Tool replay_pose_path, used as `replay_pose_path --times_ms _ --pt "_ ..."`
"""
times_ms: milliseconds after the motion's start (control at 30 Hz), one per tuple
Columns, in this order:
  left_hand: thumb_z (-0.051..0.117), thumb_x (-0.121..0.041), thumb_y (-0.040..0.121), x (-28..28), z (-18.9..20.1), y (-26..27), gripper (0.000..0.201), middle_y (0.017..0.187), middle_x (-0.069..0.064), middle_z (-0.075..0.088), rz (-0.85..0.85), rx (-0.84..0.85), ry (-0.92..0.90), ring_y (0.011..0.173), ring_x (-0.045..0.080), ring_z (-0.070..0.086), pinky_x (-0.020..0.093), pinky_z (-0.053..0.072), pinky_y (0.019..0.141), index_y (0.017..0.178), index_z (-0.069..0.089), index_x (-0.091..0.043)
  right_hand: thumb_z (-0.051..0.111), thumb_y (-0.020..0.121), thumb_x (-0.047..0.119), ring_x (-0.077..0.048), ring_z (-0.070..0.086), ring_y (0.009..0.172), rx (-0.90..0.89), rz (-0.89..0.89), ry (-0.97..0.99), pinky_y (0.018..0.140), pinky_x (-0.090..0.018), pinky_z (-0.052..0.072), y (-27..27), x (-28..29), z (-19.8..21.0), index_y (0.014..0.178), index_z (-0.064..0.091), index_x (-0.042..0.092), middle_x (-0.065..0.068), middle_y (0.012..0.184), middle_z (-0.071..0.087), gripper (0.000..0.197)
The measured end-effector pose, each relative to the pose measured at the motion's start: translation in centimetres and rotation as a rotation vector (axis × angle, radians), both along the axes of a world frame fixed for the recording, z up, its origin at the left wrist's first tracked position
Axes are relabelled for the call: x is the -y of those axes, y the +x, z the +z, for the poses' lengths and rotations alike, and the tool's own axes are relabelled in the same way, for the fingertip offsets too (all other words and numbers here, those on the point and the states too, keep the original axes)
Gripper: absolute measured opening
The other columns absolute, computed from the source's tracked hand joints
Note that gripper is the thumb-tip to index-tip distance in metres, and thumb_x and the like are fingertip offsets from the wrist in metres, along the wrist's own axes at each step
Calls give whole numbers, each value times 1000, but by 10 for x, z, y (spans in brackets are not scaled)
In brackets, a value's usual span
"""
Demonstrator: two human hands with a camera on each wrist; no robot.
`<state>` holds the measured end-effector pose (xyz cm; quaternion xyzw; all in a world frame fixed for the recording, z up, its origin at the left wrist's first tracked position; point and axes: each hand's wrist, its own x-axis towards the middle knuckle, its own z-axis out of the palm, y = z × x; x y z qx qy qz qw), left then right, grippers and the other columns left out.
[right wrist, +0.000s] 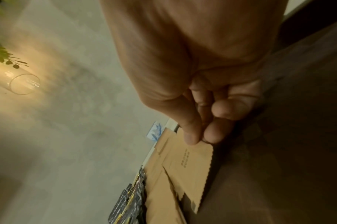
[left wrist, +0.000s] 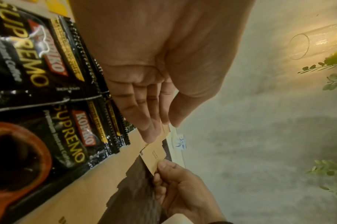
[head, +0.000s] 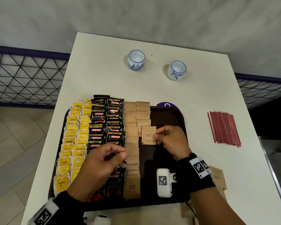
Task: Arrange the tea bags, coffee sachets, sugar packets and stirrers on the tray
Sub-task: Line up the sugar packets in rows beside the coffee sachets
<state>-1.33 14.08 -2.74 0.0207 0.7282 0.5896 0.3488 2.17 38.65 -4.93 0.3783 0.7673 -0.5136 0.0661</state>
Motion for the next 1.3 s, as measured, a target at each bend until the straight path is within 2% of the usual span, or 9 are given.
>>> replay_pose_path --times_ms 167,367,700,867,1000,1100,1233,1300 --pt "69 -8 92 2 -3 3 10 92 6 78 -3 1 12 76 24 75 36 58 59 100 73 -14 77 84 15 -8 65 58 27 28 74 59 -26 53 -8 10 -7 75 68 25 1 63 71 16" --pt "70 -8 92 2 -4 1 11 93 6 78 -1 3 12 77 25 75 34 57 58 100 73 -15 73 87 16 -17 67 56 32 -30 74 60 -37 60 -10 17 -7 81 67 19 -5 62 71 9" --pt "70 -5 91 2 -1 1 11 92 6 78 0 1 4 76 25 75 32 57 56 99 73 -13 71 86 13 -22 72 60 36 -51 93 63 -42 63 -11 21 -6 78 67 19 -5 62 72 11" --pt "70 -5 92 3 1 2 12 92 5 78 -7 -6 -12 75 24 75 35 58 57 99 73 -14 72 86 13 -20 71 57 28 -52 108 62 -42 63 -11 22 -6 78 68 18 -3 60 71 10" --pt "69 -5 92 2 3 4 11 93 4 78 -4 3 -19 76 24 75 32 58 57 98 73 -14 72 87 14 -21 72 59 12 -62 100 63 -42 63 -9 23 -4 79 69 18 -3 60 71 9" --pt "70 -5 92 -1 5 5 11 92 3 78 -18 11 -27 75 22 75 33 57 58 97 73 -15 72 88 19 -21 72 62 1 -73 96 62 -38 63 2 20 3 80 69 21 -2 65 72 9" --pt "69 -6 93 -8 6 11 9 88 5 78 -134 7 -48 72 22 75 31 55 56 95 72 -14 71 88 19 -19 71 63 -34 -122 98 58 -36 59 41 1 12 82 71 21 -1 73 73 7" --pt "67 -5 94 -15 6 17 9 84 8 77 -234 5 -58 68 21 73 31 54 56 93 72 -13 71 89 16 -14 70 62 -48 -168 129 55 -30 56 70 -15 16 84 73 20 0 74 73 7"
